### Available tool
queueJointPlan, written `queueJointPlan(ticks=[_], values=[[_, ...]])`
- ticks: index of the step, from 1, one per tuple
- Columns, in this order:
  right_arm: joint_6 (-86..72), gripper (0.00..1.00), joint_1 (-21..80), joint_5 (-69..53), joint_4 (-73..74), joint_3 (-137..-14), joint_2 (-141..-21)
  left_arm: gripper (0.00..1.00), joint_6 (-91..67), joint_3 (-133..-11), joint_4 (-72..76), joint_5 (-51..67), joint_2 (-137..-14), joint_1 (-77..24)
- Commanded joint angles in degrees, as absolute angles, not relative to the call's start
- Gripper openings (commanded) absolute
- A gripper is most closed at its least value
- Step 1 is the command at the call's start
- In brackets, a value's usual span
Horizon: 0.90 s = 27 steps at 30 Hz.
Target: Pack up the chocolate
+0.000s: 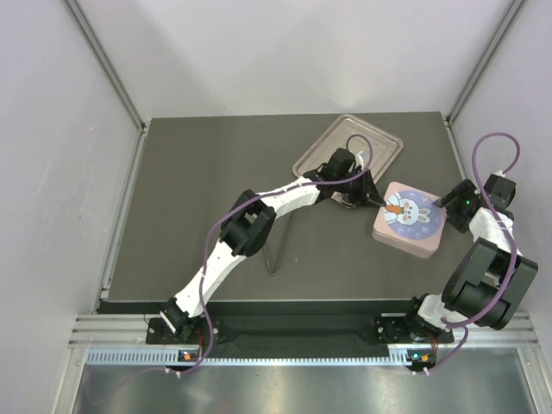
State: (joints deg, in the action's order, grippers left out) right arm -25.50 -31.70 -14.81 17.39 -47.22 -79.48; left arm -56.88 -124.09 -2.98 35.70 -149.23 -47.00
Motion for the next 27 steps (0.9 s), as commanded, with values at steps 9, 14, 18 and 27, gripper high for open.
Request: queueJointPlan(ticks=[9, 14, 18, 27], values=[[-25.05, 0.64, -32.43, -13.89, 16.26, -47.46, -77.52, 0.24, -58.44, -126.21, 1.21, 35.95, -149.33, -47.81], [-24.87, 0.63, -32.43, -14.15, 16.17, -47.20, -77.78, 0.31, -59.68, -126.04, 2.29, 35.16, -149.33, -47.64], [-25.40, 0.58, -32.43, -15.55, 15.65, -46.85, -77.78, 0.29, -59.68, -126.21, 2.29, 34.72, -149.41, -47.55], [-26.02, 0.60, -32.43, -17.40, 14.41, -45.70, -78.40, 0.15, -60.03, -126.12, 1.93, 35.24, -150.38, -47.81]])
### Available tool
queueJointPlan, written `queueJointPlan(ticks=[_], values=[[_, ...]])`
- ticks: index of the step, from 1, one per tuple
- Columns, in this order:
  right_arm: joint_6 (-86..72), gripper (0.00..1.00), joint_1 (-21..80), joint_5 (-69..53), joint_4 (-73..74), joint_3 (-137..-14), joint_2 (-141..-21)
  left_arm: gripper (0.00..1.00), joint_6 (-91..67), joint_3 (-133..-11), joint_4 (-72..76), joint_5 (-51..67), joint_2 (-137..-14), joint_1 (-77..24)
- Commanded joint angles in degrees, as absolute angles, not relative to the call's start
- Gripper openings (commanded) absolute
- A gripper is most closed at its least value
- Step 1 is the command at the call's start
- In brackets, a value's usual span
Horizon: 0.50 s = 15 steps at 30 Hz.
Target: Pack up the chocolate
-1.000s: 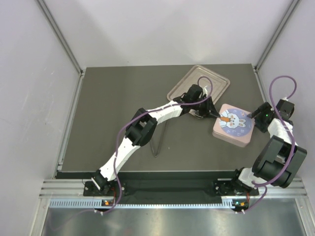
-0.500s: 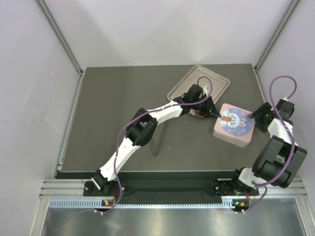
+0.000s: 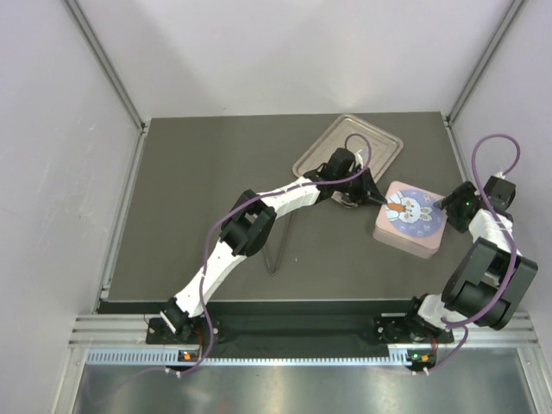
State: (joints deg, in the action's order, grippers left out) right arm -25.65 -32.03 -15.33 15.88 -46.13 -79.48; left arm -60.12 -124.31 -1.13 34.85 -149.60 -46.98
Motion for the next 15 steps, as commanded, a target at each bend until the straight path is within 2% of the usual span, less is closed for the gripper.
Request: queueJointPlan(ticks=[1, 8, 15], values=[[-26.02, 0.60, -32.52, -17.14, 14.50, -45.79, -78.14, 0.15, -60.03, -126.12, 1.85, 35.42, -150.29, -47.81], [-26.10, 0.62, -32.43, -16.17, 15.91, -47.20, -77.43, 0.21, -58.62, -125.95, 0.18, 34.89, -149.24, -48.16], [-27.77, 0.53, -32.43, -18.54, 14.85, -47.20, -74.98, 0.13, -59.15, -126.47, -1.76, 34.98, -149.59, -48.16]])
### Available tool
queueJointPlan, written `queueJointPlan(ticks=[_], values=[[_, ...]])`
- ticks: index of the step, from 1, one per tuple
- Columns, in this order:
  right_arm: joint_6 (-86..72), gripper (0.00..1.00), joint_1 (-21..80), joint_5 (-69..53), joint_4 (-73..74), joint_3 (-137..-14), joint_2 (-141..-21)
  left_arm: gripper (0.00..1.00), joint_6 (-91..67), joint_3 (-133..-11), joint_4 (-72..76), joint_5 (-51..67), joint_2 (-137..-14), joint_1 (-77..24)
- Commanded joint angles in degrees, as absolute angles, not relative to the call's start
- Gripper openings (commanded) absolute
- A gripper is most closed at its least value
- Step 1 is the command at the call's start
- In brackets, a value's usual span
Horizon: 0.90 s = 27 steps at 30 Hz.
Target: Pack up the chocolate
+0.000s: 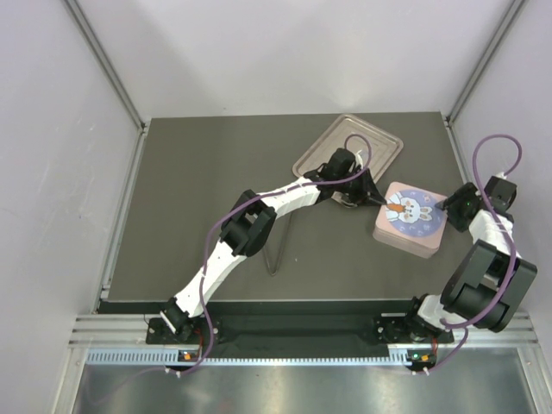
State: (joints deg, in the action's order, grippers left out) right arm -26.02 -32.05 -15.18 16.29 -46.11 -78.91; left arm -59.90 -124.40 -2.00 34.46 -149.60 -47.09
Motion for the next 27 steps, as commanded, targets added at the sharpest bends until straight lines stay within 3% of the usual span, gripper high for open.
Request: queueJointPlan(ticks=[1, 13, 27], values=[[-27.86, 0.54, -32.43, -18.81, 14.94, -47.37, -74.71, 0.13, -59.32, -126.47, -1.58, 35.07, -149.59, -48.25], [-27.34, 0.54, -32.43, -18.46, 17.31, -47.37, -74.71, 0.13, -59.15, -125.95, -2.72, 34.98, -148.54, -48.51], [-25.58, 0.56, -32.52, -10.64, 17.05, -47.64, -77.25, 0.28, -59.59, -125.86, -0.53, 38.14, -149.15, -48.78]])
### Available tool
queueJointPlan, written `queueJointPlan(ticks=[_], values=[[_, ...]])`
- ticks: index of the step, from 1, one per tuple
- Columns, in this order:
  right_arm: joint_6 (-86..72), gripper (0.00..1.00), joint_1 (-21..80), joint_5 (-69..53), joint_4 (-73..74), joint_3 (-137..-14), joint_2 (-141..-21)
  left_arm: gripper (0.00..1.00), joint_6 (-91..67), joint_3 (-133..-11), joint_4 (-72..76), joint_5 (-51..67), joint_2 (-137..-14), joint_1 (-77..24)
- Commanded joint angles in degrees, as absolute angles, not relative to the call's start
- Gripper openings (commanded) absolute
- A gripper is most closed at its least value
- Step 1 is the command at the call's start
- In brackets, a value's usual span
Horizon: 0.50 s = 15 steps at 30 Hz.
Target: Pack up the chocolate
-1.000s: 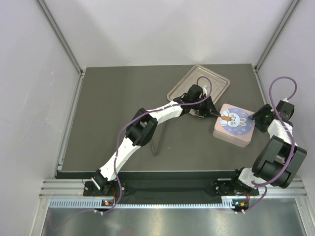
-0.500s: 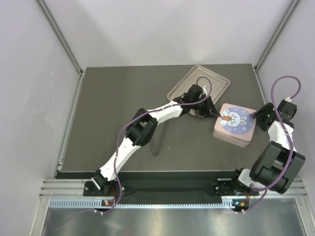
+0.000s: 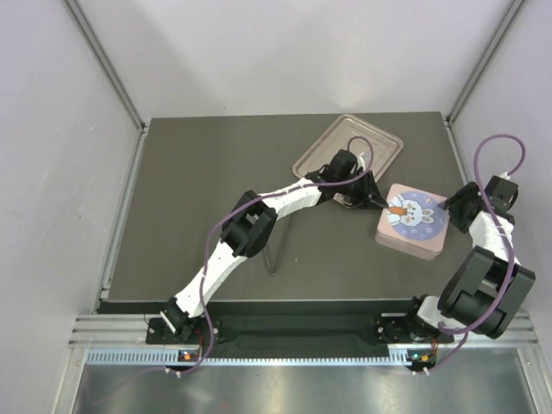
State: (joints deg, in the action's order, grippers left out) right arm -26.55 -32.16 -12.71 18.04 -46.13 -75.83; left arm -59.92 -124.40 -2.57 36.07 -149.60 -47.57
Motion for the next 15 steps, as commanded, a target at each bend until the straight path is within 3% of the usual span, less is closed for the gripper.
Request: queueJointPlan(ticks=[1, 8, 15], values=[[-25.66, 0.56, -32.52, -10.46, 16.70, -47.64, -77.43, 0.29, -59.76, -125.86, -0.53, 38.32, -149.24, -48.78], [-25.58, 0.56, -32.61, -9.40, 16.17, -47.20, -77.52, 0.44, -57.92, -125.51, -1.23, 37.88, -148.10, -48.25], [-25.40, 0.56, -32.52, -9.32, 16.00, -46.76, -77.96, 0.49, -55.73, -125.94, -3.42, 36.39, -146.08, -47.46]])
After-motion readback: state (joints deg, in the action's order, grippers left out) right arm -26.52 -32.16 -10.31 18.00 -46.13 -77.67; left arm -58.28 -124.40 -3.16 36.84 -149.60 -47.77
